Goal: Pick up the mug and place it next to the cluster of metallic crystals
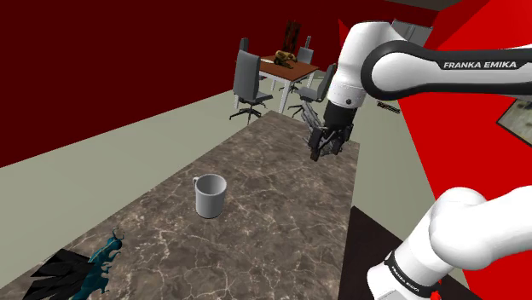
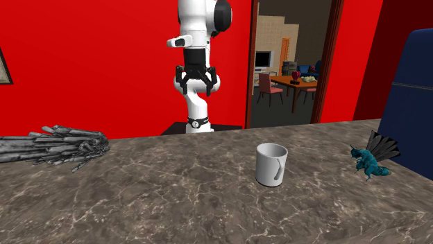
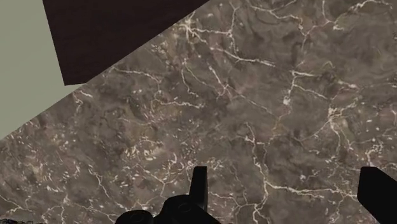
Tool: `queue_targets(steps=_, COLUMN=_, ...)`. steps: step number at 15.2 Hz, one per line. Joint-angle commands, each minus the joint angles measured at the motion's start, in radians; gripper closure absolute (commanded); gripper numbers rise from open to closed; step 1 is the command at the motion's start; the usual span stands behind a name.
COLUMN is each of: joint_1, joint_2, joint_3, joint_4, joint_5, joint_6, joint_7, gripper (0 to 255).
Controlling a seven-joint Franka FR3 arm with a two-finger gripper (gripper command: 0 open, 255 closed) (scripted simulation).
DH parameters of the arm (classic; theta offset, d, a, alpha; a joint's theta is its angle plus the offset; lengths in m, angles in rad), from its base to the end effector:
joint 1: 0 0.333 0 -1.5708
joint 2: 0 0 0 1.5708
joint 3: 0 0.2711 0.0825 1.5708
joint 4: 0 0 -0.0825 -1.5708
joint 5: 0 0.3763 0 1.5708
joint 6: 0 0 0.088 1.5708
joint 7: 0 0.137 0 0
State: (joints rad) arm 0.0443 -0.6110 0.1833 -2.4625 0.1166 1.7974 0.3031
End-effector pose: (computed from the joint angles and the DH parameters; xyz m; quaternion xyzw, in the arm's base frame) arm 0.3662 0.0965 0.4317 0.9971 -0.0704 -0.0302 0.0035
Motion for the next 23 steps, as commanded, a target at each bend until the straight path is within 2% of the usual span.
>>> queue_targets(steps=1, joint_1=0.005, joint_2=0.056, joint_3=0.023, joint_4=0.018, joint_5=0.012, joint_6=0.048, joint_7=0.024, gripper=0)
queue_targets(steps=6, joint_1=0.021, joint_2=0.21, joint_3=0.098, joint_4=0.078, joint_5=0.033, joint_6=0.167, joint_7=0.108, gripper=0)
queue_targets(steps=11, joint_1=0.032, joint_2=0.379, joint_3=0.167, joint_4=0.168, joint_5=0.018, joint_6=0.268, joint_7=0.201, gripper=0)
queue_targets(steps=17, joint_1=0.052, joint_2=0.597, joint_3=0.231, joint_4=0.315, joint_5=-0.055, joint_6=0.358, joint_7=0.328, gripper=0)
queue_targets(steps=22, joint_1=0.092, joint_2=0.782, joint_3=0.252, joint_4=0.468, joint_5=-0.145, joint_6=0.396, joint_7=0.436, gripper=0)
queue_targets(steps=23, joint_1=0.094, joint_2=0.789, joint_3=0.251, joint_4=0.462, joint_5=-0.149, joint_6=0.408, joint_7=0.439, gripper=0)
